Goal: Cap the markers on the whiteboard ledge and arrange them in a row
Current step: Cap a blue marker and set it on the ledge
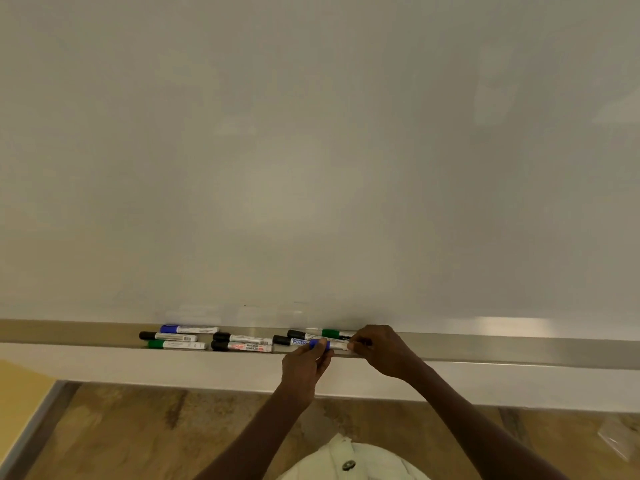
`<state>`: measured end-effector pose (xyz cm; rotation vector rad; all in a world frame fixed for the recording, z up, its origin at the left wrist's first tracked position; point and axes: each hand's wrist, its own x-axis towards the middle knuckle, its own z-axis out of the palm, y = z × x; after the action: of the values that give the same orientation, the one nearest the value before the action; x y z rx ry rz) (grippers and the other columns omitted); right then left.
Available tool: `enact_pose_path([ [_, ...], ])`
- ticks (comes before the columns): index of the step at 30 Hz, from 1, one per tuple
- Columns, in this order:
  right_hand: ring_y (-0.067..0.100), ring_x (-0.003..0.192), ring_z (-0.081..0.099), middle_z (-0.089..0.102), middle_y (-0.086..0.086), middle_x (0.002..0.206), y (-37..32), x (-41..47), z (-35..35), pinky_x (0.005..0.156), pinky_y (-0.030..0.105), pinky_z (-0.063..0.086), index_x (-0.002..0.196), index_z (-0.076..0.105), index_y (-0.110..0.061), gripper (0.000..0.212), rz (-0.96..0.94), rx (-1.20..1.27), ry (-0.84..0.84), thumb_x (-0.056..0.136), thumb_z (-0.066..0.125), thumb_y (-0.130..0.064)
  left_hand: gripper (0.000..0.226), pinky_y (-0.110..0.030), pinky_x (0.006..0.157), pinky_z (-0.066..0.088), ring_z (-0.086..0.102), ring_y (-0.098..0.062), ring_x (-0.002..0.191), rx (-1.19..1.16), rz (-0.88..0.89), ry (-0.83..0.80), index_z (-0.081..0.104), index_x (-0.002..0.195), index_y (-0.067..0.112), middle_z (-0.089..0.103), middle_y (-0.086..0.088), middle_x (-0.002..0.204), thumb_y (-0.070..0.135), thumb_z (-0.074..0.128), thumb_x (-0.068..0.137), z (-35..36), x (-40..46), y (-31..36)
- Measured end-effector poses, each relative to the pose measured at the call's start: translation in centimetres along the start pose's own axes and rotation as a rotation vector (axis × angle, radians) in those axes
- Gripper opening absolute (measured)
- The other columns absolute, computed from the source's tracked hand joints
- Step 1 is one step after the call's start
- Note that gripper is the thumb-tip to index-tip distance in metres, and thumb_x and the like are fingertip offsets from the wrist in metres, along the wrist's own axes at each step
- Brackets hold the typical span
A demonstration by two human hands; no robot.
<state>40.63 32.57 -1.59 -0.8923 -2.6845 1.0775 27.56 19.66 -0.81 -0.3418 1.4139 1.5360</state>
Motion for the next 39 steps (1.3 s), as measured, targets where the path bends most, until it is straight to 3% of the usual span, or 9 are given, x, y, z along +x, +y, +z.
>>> enact_pose_path([
  [6, 0.019, 0.087, 0.058, 0.068, 0.007, 0.098, -1.1, 0.8, 1.2, 0.072, 0.032, 0.052, 0.101, 0.070, -0.012, 0.021, -0.087, -0.177, 0.179, 0.094, 0.051, -0.015, 0.028, -0.032, 0.075, 0.058, 0.067, -0.023, 0.079, 0.026, 0.023, 0.060, 0.062, 0.106, -0.003, 0.070, -0.021, 0.096, 0.016, 0.068, 0.086, -3.3, 1.0, 2.0],
  [15, 0.023, 0.090, 0.056, 0.069, 0.005, 0.100, -5.0, 3.5, 5.5, 0.065, 0.035, 0.051, 0.100, 0.066, -0.013, 0.014, -0.353, -0.455, 0.153, 0.088, 0.057, -0.013, 0.031, -0.033, 0.071, 0.057, 0.064, -0.023, 0.076, -0.042, 0.020, 0.111, 0.063, 0.110, -0.003, 0.068, -0.019, 0.094, 0.018, 0.066, 0.088, -7.1, 1.3, 5.2],
  [19, 0.023, 0.088, 0.053, 0.069, 0.006, 0.092, -5.8, 4.0, 7.1, 0.064, 0.034, 0.047, 0.088, 0.068, -0.011, 0.011, -0.285, -0.520, 0.097, 0.088, 0.058, -0.012, 0.030, -0.034, 0.074, 0.056, 0.064, -0.024, 0.079, -0.032, 0.028, 0.087, 0.063, 0.109, -0.004, 0.068, -0.020, 0.096, 0.018, 0.064, 0.089, -8.0, 1.2, 5.8],
  [28, 0.024, 0.089, 0.057, 0.071, 0.004, 0.103, -2.0, 0.5, 5.6, 0.067, 0.033, 0.052, 0.103, 0.070, -0.012, 0.019, -0.177, -0.479, 0.161, 0.089, 0.057, -0.007, 0.022, -0.037, 0.083, 0.055, 0.063, -0.029, 0.095, -0.031, 0.008, 0.039, 0.063, 0.103, -0.002, 0.067, -0.021, 0.102, 0.014, 0.063, 0.089, -8.2, 1.2, 5.2],
  [31, 0.024, 0.092, 0.057, 0.071, 0.005, 0.108, -1.0, -0.6, 4.6, 0.072, 0.034, 0.054, 0.104, 0.070, -0.011, 0.023, -0.147, -0.475, 0.151, 0.089, 0.056, -0.003, 0.016, -0.037, 0.079, 0.059, 0.066, -0.028, 0.092, -0.054, 0.000, -0.001, 0.062, 0.098, -0.001, 0.068, -0.019, 0.097, 0.011, 0.065, 0.087, -7.3, 1.0, 4.8],
  [35, 0.024, 0.087, 0.059, 0.071, 0.010, 0.102, 0.1, -1.5, 2.4, 0.067, 0.032, 0.054, 0.097, 0.069, -0.008, 0.021, -0.019, -0.425, 0.258, 0.079, 0.068, 0.003, 0.023, -0.034, 0.071, 0.061, 0.069, -0.028, 0.088, -0.062, -0.002, -0.033, 0.061, 0.101, -0.004, 0.069, -0.022, 0.100, 0.010, 0.069, 0.084, -6.1, 1.1, 4.5],
  [39, 0.025, 0.093, 0.058, 0.070, 0.005, 0.102, 1.0, -1.7, 0.5, 0.078, 0.035, 0.047, 0.104, 0.068, -0.015, 0.019, 0.097, -0.562, 0.161, 0.088, 0.058, -0.014, 0.029, -0.032, 0.068, 0.061, 0.069, -0.027, 0.085, -0.074, -0.015, -0.030, 0.060, 0.106, -0.006, 0.068, -0.024, 0.104, 0.011, 0.069, 0.084, -5.4, 1.3, 4.0],
])
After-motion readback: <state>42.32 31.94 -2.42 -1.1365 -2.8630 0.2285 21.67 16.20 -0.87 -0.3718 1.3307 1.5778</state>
